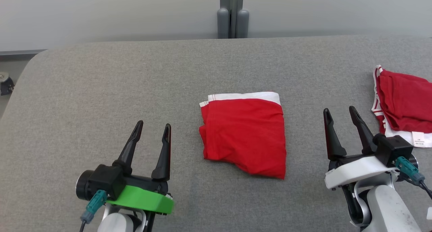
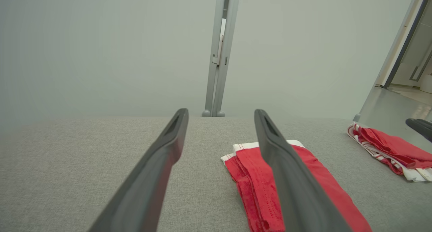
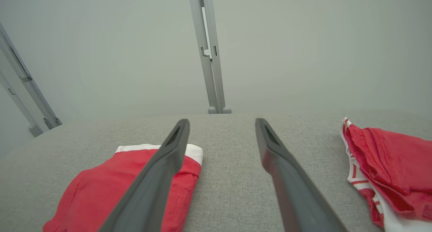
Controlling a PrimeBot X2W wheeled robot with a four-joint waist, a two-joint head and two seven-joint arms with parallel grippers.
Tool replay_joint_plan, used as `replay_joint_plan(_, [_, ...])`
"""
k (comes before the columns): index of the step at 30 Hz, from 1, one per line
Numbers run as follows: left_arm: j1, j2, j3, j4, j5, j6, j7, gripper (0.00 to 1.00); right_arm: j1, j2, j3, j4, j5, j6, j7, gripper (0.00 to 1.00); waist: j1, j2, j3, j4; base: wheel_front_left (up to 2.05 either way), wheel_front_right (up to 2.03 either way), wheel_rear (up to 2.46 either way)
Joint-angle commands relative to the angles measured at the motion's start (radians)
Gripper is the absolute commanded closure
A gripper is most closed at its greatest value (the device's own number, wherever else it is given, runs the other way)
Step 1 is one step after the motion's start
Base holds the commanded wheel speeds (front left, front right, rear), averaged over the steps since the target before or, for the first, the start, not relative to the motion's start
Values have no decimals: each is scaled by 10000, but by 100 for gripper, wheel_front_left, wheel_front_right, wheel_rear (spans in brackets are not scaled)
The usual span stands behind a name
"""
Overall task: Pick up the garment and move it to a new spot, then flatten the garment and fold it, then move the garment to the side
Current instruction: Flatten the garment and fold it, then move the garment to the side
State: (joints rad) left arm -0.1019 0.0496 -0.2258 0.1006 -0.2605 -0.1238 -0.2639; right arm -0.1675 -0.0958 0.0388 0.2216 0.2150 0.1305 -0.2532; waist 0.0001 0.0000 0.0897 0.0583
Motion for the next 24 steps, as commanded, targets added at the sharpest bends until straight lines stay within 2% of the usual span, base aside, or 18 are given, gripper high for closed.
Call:
replay_joint_plan(1, [83, 22, 0, 55, -50, -16, 1, 0, 185, 96, -124, -115, -60, 3, -63, 0, -1, 0, 58, -81, 0, 0, 0])
replay_joint_plan(7, [293, 22, 4, 237, -81, -26, 1, 0, 461, 341, -382, -377, -108, 3, -105, 0, -1, 0, 107, -191, 0, 0, 0])
replay_joint_plan(24, [396, 22, 98, 66, -124, 18, 1, 0, 608, 442, -387, -441, -315, 3, -124, 0, -1, 0, 62, -29, 0, 0, 0])
